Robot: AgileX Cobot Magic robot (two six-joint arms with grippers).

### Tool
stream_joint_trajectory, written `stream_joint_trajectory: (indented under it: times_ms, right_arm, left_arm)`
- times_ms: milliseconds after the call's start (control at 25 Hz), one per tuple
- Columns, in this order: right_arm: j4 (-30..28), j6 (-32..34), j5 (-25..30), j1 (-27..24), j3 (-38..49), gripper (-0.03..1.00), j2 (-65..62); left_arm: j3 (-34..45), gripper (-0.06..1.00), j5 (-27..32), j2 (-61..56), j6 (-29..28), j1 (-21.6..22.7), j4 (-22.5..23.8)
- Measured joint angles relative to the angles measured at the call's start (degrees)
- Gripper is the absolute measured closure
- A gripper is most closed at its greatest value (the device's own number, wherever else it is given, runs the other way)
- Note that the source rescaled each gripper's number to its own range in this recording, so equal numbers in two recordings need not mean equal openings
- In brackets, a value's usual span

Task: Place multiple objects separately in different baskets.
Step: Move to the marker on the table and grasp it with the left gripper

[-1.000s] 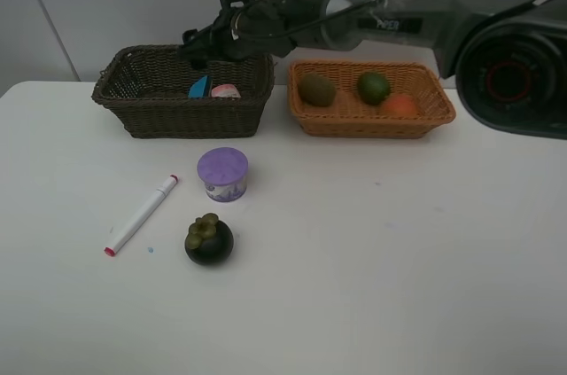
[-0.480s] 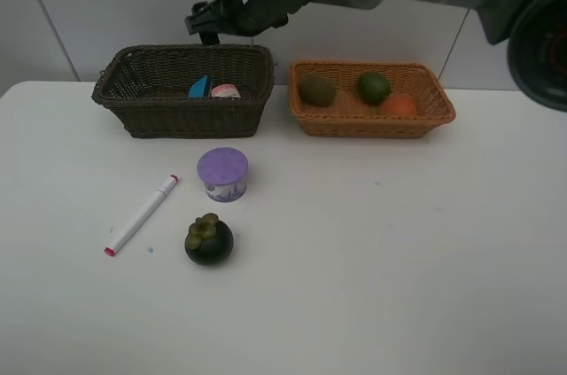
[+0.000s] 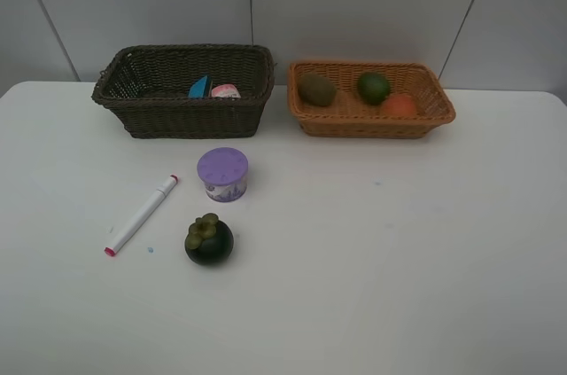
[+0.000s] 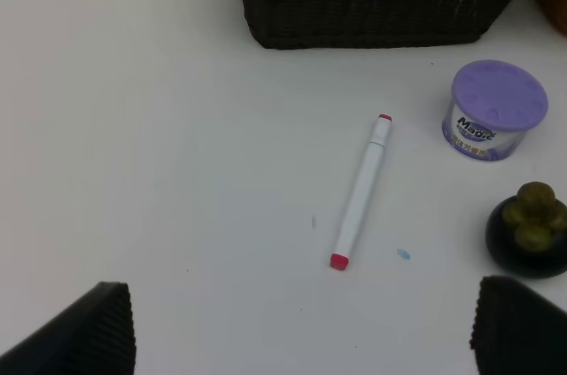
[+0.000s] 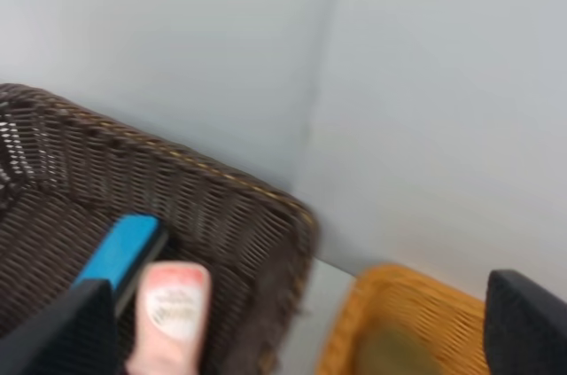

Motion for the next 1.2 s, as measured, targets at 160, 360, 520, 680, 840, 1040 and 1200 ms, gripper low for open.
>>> stream_joint_trajectory:
  times_ms: [160,360,520,680,840,1040,1200]
  right_arm:
    - [-1.2,-2.4,7.4,0.0,0.0,-0.03,-4.8]
    - [-1.2,-5.2,15.2,0.6,0.0,-0.03,-10.1]
    - [-1.1,-5.7,20.9,1.6,0.0,-0.03,-14.0]
    - [-1.0,-7.1,21.7,3.2,2.1,-0.03,-19.3]
    - [-0.8,-7.3,21.7,4.4,7.3,-0.03,-25.5]
    - [-0.8,-7.3,21.7,4.7,20.3,-0.03,-36.9]
    - [0.5,-7.3,16.3,4.7,34.6,-0.03,-48.8]
  left_arm:
    - [0.0,-0.05,0.0,0.0,0.0,0.0,0.0]
    - [0.0,-0.05,0.0,0.0,0.0,0.0,0.0]
    - [0.0,-0.05,0.0,0.0,0.0,0.0,0.0]
    - [0.0,-0.05,0.0,0.0,0.0,0.0,0.0]
    - [0.0,-0.05,0.0,0.0,0.0,0.0,0.0]
    - [0.0,-0.05,0.0,0.0,0.0,0.0,0.0]
    - [0.0,-0.05,0.0,0.0,0.0,0.0,0.0]
